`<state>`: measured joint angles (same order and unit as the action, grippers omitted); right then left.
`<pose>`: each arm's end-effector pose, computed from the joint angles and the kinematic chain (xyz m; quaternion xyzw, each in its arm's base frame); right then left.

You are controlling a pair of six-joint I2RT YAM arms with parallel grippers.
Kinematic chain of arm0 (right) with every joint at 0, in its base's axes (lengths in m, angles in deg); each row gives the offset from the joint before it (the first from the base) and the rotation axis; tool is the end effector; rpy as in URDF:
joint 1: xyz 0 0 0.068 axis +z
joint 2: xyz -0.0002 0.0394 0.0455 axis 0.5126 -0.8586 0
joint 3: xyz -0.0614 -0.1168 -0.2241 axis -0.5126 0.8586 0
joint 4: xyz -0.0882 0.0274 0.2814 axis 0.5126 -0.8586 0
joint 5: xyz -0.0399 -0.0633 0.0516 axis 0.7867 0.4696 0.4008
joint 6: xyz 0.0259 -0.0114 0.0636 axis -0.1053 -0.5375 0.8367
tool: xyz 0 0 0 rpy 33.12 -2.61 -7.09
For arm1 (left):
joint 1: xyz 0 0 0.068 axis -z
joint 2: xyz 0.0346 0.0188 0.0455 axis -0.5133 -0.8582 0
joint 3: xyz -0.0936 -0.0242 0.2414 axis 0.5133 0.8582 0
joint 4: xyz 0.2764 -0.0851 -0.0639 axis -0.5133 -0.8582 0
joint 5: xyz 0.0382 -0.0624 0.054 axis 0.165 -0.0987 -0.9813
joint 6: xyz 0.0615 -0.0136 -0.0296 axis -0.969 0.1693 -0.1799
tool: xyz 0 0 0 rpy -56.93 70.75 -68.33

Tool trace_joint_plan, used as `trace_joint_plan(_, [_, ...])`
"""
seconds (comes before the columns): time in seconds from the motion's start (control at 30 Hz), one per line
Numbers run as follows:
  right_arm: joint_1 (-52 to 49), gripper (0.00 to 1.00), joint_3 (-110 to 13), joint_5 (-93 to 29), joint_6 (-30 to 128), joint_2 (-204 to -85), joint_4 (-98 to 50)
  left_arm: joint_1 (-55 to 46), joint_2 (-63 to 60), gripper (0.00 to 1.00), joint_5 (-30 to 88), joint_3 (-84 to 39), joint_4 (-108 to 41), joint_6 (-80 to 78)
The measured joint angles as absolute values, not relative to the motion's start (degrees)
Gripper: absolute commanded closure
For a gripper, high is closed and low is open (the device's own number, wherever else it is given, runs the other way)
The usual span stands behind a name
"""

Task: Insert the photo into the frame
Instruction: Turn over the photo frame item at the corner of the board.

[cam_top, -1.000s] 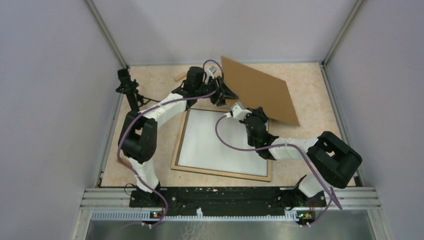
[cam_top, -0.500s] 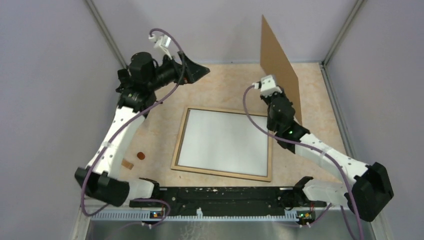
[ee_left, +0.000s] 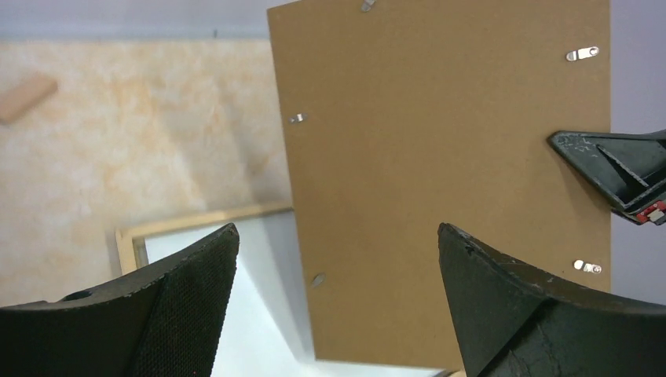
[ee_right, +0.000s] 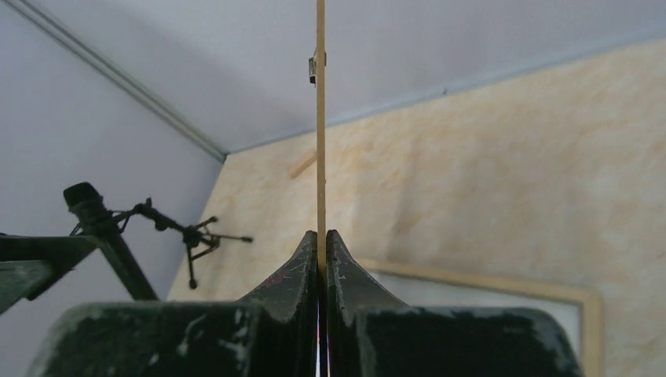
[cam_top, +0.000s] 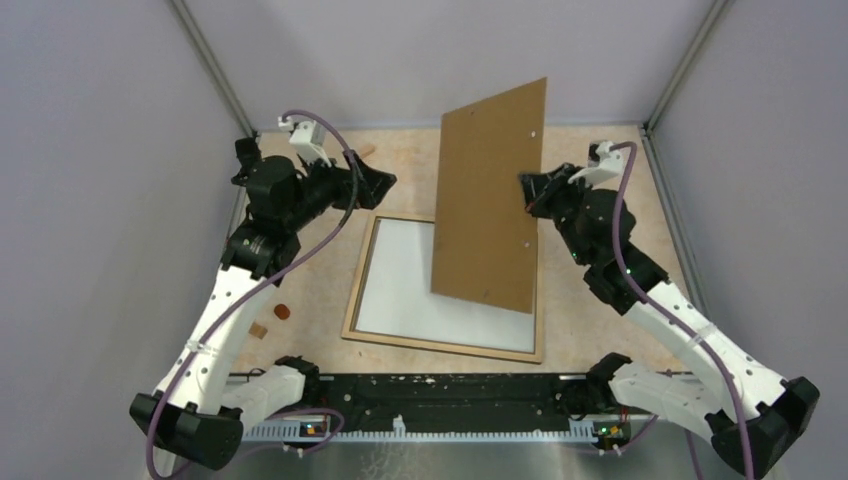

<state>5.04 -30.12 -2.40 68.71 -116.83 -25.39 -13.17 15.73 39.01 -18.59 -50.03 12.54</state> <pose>0.2350 0.1441 0.3962 0.0778 0.6940 0.2521 0.6699 0.2656 -0.1036 0.4227 0.0626 0.7310 -0.3527 0.5808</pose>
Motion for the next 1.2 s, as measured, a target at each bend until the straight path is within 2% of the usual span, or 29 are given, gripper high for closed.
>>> trace_joint_plan(0.17, [4.78,1.00,-20.35,-6.55,87.38,-118.93,-23.23,-13.17,15.38,0.02,39.42,-14.00,-54.16,12.56])
trace_joint_plan(0.33, [-0.90,1.00,-18.86,-17.72,100.47,-123.96,-20.47,-13.17,15.62,0.02,40.82,-13.33,-55.08,12.51])
trace_joint_plan(0.57, [-20.75,1.00,-15.58,-50.68,109.91,-133.58,-2.29,-13.67,14.51,0.01,42.16,-12.67,-59.19,14.55])
trace_joint_plan(0.67, [-24.93,1.00,-15.43,-62.94,110.48,-140.24,5.25,-14.85,14.51,0.02,42.88,-10.75,-60.28,16.16])
trace_joint_plan(0.77, [-26.17,1.00,-13.75,-75.07,114.52,-146.71,17.03,-16.36,14.51,0.02,44.04,-8.43,-60.57,18.15])
trace_joint_plan(0.93, [-26.24,1.00,-12.35,-88.19,120.42,-152.42,31.48,-22.19,12.80,0.02,46.75,-6.77,-61.81,20.12])
trace_joint_plan(1.07, [-26.26,1.00,-12.04,-94.00,122.89,-155.21,40.40,-29.30,11.38,0.02,48.14,-5.72,-63.15,18.68])
trace_joint_plan(1.2, [-25.78,1.00,-10.27,-97.43,124.38,-156.57,45.73,-29.56,11.38,0.02,46.94,-8.85,-66.43,12.60])
